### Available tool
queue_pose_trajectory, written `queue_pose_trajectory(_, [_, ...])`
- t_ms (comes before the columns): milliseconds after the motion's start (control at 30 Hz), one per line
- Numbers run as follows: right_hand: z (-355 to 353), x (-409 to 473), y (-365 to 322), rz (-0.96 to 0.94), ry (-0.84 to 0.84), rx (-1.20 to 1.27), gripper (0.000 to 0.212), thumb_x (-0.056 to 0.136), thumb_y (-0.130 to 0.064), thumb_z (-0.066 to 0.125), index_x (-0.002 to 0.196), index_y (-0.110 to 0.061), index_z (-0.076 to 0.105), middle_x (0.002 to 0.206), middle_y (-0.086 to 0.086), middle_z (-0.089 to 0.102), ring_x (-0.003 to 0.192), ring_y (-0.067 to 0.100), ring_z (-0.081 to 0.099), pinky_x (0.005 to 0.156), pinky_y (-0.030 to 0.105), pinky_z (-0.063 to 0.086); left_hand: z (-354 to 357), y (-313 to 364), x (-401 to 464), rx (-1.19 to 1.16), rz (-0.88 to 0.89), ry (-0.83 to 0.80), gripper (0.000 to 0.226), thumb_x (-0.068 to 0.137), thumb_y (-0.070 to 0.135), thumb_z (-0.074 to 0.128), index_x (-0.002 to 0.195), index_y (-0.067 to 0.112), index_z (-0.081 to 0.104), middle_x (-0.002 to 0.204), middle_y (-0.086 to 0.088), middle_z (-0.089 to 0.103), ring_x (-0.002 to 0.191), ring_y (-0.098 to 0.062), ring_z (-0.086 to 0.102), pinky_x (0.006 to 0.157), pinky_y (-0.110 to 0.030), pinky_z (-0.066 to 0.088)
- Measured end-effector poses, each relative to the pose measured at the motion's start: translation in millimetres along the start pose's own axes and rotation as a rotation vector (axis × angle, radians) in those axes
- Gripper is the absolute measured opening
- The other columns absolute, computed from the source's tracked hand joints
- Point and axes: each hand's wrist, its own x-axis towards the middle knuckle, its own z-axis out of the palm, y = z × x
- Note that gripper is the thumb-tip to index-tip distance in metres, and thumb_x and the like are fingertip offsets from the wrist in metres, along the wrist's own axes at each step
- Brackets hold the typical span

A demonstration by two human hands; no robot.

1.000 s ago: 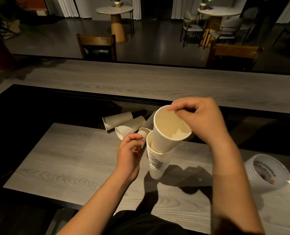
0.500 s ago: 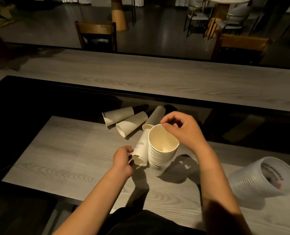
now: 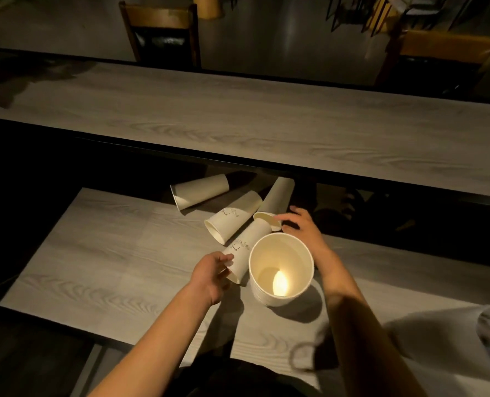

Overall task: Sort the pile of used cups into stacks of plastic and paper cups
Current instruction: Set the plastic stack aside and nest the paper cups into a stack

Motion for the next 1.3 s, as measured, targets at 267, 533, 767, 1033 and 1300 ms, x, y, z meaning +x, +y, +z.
queue_pose_trajectory(267, [27.7,33.4,31.8,0.260,-0.065,-0.305,0.058,0.102,-0.026,0.053,0.155,-0.040,0.032,0.168,0.002,0.003,0.153,0.037,0.009,0.123,0.057,0.019,-14.9,5.0,25.8,0.038,0.240,0.239,0.027,0.082,0.001,0.060,0.102,0.007,0.077,0.102,-0.008,0.073,0.085,-0.021,0.064,0.063,-0.029,0.046])
queue_pose_trajectory(533, [15.4,17.8,24.9,0.194,-0.023,-0.478,0.061,0.105,-0.014,0.047,0.159,-0.012,0.020,0.169,0.009,0.006,0.154,0.032,0.008,0.124,0.051,0.015,-20.6,1.9,17.8,0.116,0.431,0.282,0.016,0.092,0.001,0.064,0.097,0.012,0.074,0.111,-0.013,0.071,0.107,-0.031,0.065,0.070,-0.029,0.053])
queue_pose_trajectory(767, [-4.4,-13.5,11.5,0.080,0.104,-0.170,0.050,0.108,-0.014,0.040,0.157,-0.010,0.028,0.167,0.010,0.019,0.153,0.033,0.020,0.123,0.051,0.022,-27.3,7.0,-6.1,0.025,0.561,0.307,0.042,0.088,0.004,0.071,0.127,0.014,0.056,0.104,-0.004,0.061,0.092,-0.018,0.063,0.060,-0.024,0.050])
queue_pose_trajectory(1033, [-16.6,-50.8,-5.7,0.038,0.187,-0.188,0.050,0.110,-0.019,0.039,0.159,-0.021,0.030,0.164,0.001,0.030,0.146,0.030,0.036,0.119,0.052,0.032,-39.6,14.8,-31.0,-0.061,0.673,0.272,0.033,0.090,0.004,0.066,0.123,0.008,0.065,0.113,-0.011,0.070,0.104,-0.026,0.068,0.079,-0.033,0.058])
queue_pose_trajectory(1300, [-27.1,-76.3,-29.6,-0.096,0.306,-0.270,0.045,0.109,-0.022,0.040,0.154,-0.019,0.042,0.161,-0.005,0.035,0.140,0.023,0.043,0.113,0.035,0.034,-31.4,33.7,-78.2,-0.178,0.873,0.268,0.028,0.092,0.010,0.067,0.120,0.015,0.067,0.109,-0.002,0.071,0.098,-0.014,0.069,0.067,-0.021,0.057])
